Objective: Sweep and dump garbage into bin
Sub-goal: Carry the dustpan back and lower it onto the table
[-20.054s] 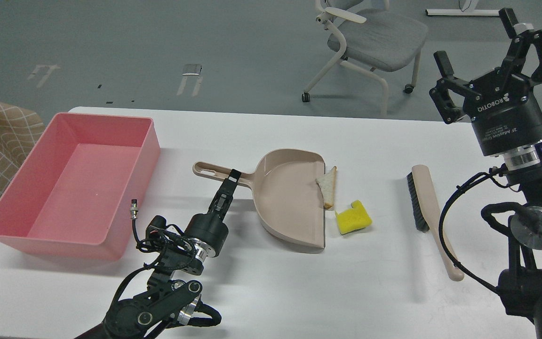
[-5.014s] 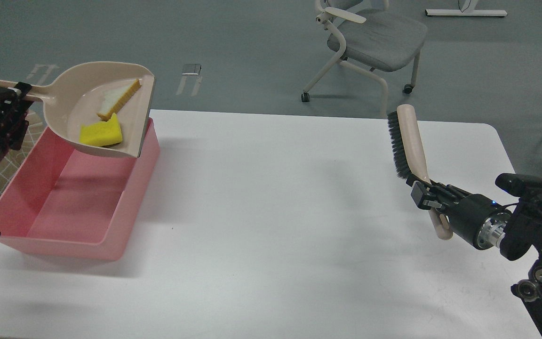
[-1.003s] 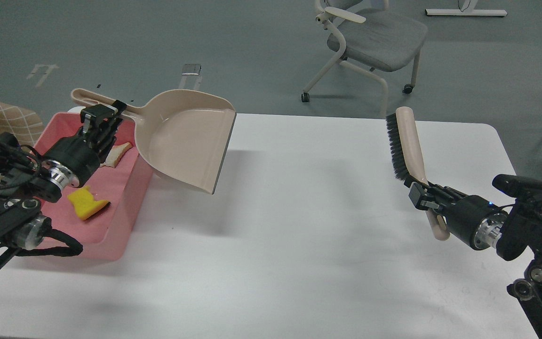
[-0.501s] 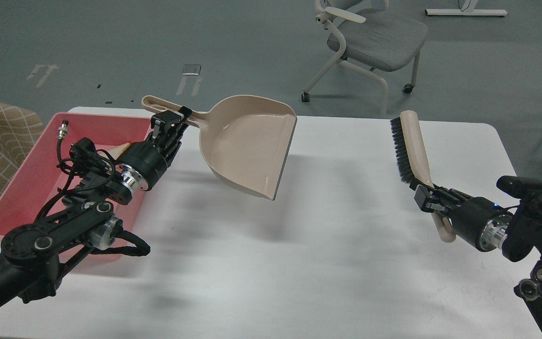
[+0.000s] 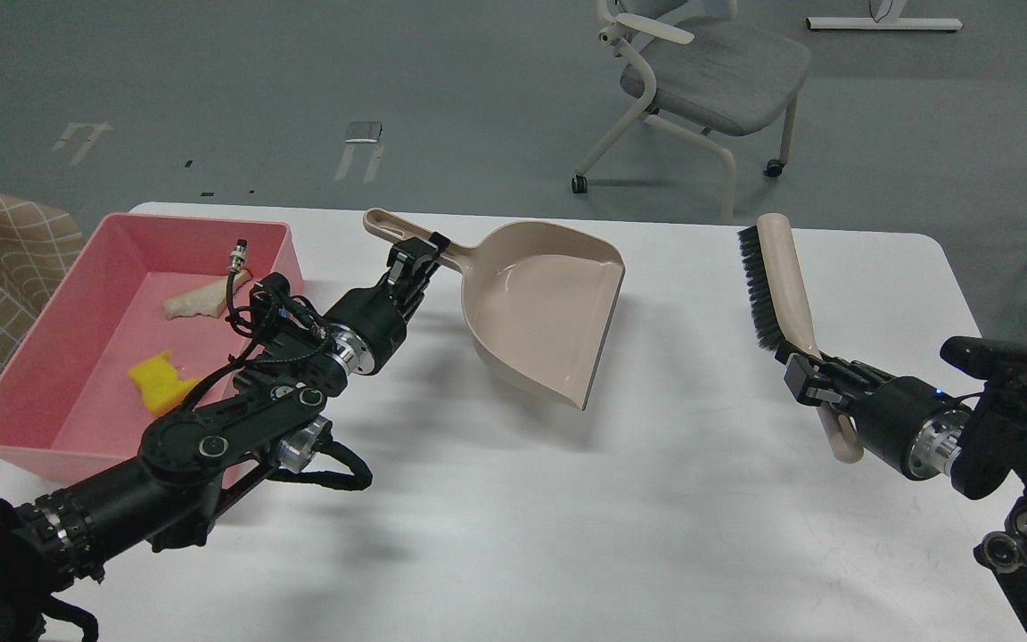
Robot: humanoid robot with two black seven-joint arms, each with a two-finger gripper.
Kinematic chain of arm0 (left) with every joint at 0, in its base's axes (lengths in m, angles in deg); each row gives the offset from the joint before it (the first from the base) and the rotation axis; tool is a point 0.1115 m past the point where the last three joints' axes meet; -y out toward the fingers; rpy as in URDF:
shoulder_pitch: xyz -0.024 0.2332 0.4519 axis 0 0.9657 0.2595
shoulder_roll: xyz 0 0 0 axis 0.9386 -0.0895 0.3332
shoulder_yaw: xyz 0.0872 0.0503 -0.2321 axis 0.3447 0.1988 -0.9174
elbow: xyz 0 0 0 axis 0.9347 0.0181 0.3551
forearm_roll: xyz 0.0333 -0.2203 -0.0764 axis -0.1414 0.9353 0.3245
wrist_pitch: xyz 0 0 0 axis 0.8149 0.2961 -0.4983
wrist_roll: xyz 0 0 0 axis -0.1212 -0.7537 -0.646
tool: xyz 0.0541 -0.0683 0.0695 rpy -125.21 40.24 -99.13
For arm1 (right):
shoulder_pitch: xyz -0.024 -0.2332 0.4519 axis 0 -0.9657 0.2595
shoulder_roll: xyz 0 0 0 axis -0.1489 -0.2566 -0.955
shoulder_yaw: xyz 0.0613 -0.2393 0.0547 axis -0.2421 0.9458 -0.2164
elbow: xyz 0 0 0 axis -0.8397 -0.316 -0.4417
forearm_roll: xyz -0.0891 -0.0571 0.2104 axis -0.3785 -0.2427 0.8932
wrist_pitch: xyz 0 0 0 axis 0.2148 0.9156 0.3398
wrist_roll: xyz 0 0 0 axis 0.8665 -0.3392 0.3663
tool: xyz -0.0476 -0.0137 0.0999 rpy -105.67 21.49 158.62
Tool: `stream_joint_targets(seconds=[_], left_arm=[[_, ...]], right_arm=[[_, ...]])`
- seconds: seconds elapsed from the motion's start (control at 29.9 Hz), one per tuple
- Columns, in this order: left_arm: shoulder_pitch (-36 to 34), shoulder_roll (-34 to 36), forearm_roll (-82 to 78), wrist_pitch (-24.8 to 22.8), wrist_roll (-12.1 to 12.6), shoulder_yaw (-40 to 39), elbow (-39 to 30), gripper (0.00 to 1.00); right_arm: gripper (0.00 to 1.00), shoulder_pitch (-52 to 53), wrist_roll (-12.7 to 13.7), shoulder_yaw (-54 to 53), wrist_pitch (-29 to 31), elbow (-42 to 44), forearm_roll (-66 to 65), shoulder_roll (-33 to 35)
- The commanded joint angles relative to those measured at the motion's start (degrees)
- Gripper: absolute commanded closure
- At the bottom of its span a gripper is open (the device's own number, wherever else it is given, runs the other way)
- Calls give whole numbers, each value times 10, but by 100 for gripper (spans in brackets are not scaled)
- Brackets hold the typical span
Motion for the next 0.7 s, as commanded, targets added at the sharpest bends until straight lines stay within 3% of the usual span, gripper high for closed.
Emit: stream_joint_targets(seconds=[0.0,0.67], left_arm=[[1,-13,-5,5,-1,0,4,100],[21,-67,-63,49,-19,2,34,100]], right_arm=[[79,-4,0,-1,0,0,0,0],[79,-39,4,1,0,9,0,-3]])
